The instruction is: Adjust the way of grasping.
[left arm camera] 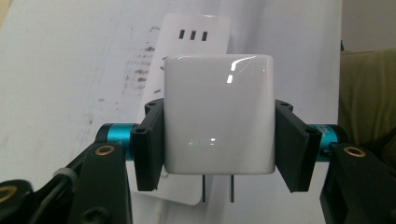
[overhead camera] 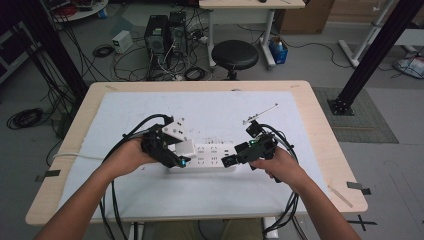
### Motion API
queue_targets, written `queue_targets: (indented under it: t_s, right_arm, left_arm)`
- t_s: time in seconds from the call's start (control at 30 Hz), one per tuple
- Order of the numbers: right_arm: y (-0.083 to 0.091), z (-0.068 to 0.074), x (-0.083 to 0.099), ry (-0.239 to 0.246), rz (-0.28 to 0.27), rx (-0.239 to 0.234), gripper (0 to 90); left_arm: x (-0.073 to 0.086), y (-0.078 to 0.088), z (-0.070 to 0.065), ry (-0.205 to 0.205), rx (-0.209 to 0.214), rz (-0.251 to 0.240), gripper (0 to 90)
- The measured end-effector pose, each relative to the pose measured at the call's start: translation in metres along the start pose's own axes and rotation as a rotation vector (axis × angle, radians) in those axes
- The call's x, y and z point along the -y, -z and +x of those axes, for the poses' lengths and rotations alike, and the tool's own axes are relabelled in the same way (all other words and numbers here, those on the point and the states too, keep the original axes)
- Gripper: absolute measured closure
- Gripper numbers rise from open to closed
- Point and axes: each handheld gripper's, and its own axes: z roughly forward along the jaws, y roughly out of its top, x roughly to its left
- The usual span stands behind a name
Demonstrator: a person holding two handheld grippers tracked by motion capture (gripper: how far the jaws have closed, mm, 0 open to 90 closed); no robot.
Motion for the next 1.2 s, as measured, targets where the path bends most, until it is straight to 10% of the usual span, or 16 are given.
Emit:
queue_targets:
  t_s: [0.33, 0.87, 1.2]
  right_arm:
    - [-0.012, -0.006, -0.003, -0.15, -0.05, -0.148, 1.5]
    - [-0.026, -0.016, -0.003, -0.289, -0.08, -0.233, 5.5]
    - [-0.031, -0.028, 0.001, -0.371, -0.126, -0.319, 26.3]
  left_arm:
    - [-0.017, -0.017, -0.01, -0.048, 0.022, -0.003, 42.4]
    - [-0.035, -0.026, -0.013, -0.067, 0.027, -0.039, 42.4]
    - [-0.037, -0.027, -0.013, -0.062, 0.023, -0.054, 42.4]
